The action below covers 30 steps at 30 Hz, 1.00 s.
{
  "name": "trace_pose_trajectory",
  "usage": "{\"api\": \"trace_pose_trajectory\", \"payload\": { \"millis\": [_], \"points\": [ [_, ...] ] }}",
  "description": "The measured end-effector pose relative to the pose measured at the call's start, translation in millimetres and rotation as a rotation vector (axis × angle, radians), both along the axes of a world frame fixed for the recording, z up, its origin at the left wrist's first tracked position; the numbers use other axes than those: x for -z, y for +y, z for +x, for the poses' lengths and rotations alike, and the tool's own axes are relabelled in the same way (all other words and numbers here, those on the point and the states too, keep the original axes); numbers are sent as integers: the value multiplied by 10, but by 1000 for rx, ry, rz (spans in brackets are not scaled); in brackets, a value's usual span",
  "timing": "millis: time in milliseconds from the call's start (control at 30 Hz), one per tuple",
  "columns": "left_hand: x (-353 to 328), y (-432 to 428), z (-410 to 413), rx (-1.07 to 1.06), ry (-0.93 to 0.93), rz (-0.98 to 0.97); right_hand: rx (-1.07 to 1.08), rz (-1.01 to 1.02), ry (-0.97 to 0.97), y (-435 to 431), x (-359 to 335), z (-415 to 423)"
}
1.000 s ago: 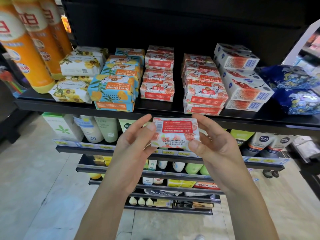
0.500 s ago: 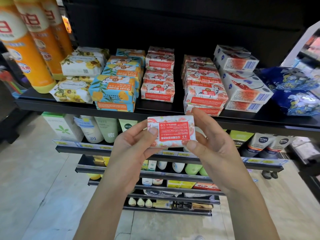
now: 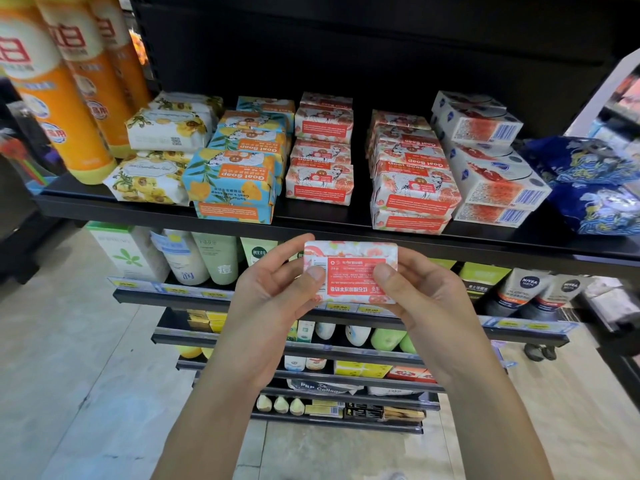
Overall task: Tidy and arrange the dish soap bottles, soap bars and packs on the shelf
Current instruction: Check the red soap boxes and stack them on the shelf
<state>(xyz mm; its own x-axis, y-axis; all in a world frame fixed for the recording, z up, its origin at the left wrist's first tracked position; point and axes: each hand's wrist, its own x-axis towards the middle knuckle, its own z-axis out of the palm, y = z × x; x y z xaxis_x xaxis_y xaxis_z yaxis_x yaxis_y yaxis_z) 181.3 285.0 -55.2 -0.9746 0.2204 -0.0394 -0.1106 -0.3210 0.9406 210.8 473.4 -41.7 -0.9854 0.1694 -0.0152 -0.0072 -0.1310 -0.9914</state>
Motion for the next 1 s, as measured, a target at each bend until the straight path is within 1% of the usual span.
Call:
{"api": "trace_pose_trajectory", "payload": {
  "millis": [100, 233, 433, 600, 700, 867, 1000],
  "points": [
    [6, -13, -1, 14, -8, -5, -18, 23, 25, 5, 13, -1],
    [9, -7, -4, 21, -2, -13, -26, -4, 71, 32, 39, -9],
    [-4, 22, 6, 7, -11, -83, -32, 42, 167, 58, 93, -13],
    [-33, 19, 2, 39, -28, -42, -52, 39, 239, 82, 123, -20],
    [-34, 26, 2, 14, -44, 17, -80, 29, 252, 93, 126, -24],
    [-13, 26, 8, -7, -62, 82, -115, 31, 201, 76, 89, -22],
    [-16, 41, 13, -35, -38, 71, -75, 20, 60, 64, 80, -38]
  ]
}}
